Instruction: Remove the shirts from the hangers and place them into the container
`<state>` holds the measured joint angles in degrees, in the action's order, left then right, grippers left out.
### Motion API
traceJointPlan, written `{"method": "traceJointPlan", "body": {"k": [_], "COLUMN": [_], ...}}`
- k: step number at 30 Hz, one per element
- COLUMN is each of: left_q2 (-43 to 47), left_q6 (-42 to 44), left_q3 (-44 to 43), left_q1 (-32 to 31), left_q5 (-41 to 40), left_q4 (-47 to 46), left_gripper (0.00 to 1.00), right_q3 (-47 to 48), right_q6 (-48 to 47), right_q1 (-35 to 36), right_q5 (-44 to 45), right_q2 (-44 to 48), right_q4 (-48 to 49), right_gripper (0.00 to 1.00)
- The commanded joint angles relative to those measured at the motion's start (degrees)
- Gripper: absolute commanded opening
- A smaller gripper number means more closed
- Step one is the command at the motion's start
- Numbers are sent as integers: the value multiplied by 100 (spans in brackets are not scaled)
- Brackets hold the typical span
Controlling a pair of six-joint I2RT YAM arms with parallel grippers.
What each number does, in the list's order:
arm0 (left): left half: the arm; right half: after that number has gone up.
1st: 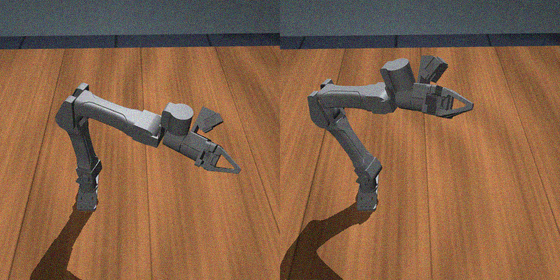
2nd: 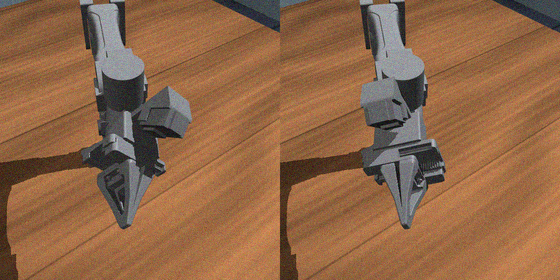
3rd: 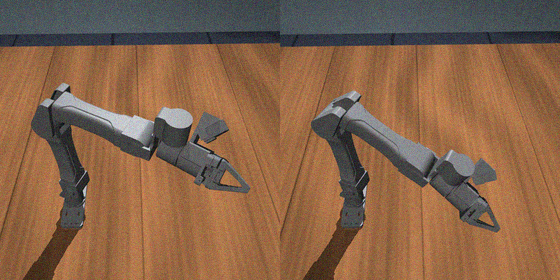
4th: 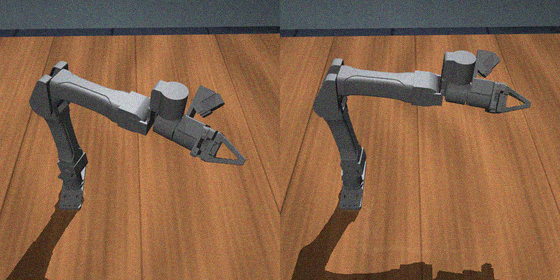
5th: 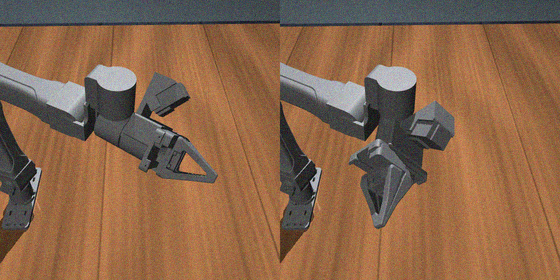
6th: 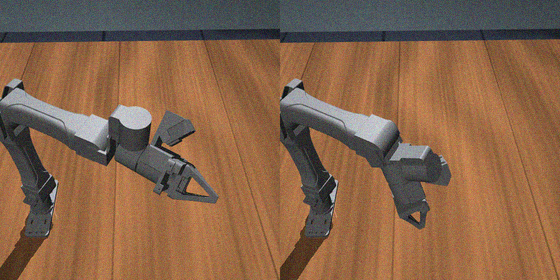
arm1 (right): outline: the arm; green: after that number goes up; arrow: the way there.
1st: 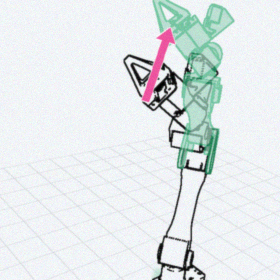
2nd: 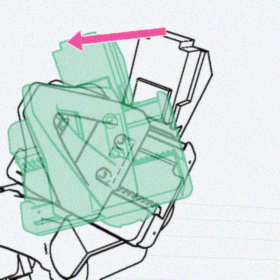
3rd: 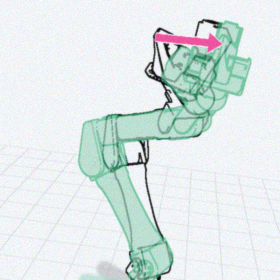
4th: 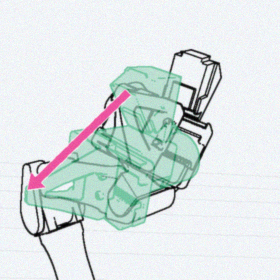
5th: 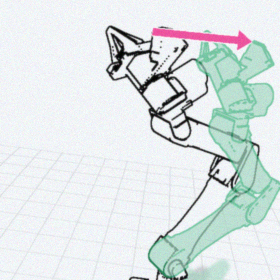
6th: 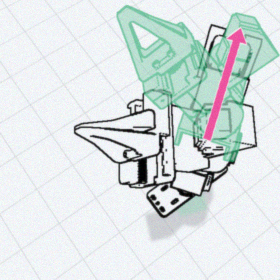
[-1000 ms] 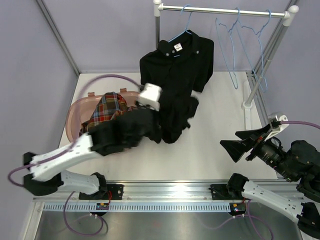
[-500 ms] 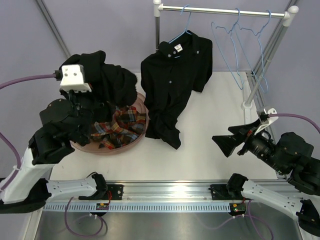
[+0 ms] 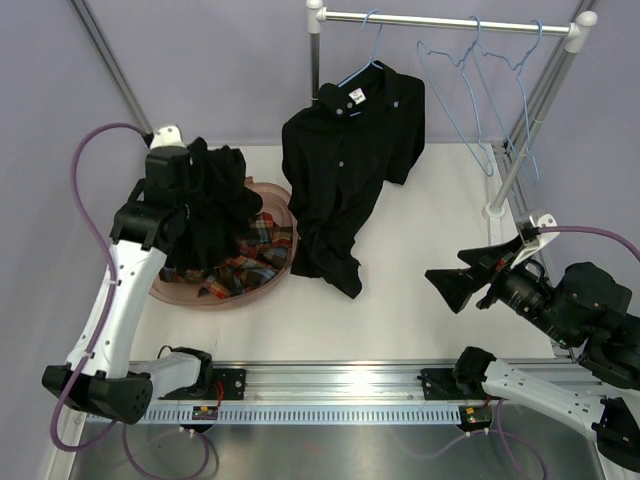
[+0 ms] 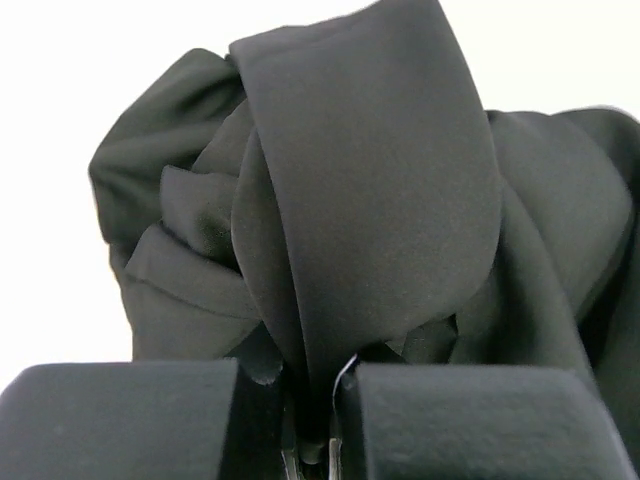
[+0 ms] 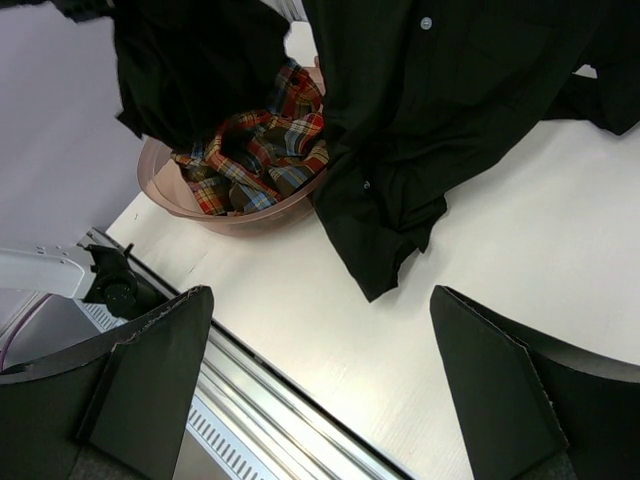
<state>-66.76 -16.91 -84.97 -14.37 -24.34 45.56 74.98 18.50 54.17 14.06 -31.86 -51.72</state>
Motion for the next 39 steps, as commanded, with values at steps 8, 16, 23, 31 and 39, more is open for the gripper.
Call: {"method": "traceJointPlan", "body": {"k": [8, 16, 23, 31, 39], "left_q2": [-3, -242, 1375, 2158, 3044], "left_q6": [-1701, -1939, -2010, -1588, -1412], "left_q3": [3134, 3752, 3181, 1862, 1993], "left_q1": [1076, 1727, 1718, 1710, 1710], "left_q5": [1948, 2750, 2224, 2108, 3136], "left_q4": [-1312, -1902, -1244, -267, -583], "left_gripper": [0, 17, 78, 99, 98], "right_q3": [157, 377, 921, 3459, 5457], "right_q6": [-57, 4, -399, -690, 554], "right_q1": [6, 14, -3, -1160, -2674], "right_q5": [18, 228, 369, -640, -2547], "right_q2": [118, -180, -1664, -4237, -6033], "right_q4": [84, -66, 610, 1173, 1654], "right_gripper": [100, 99, 100, 100, 58]}}
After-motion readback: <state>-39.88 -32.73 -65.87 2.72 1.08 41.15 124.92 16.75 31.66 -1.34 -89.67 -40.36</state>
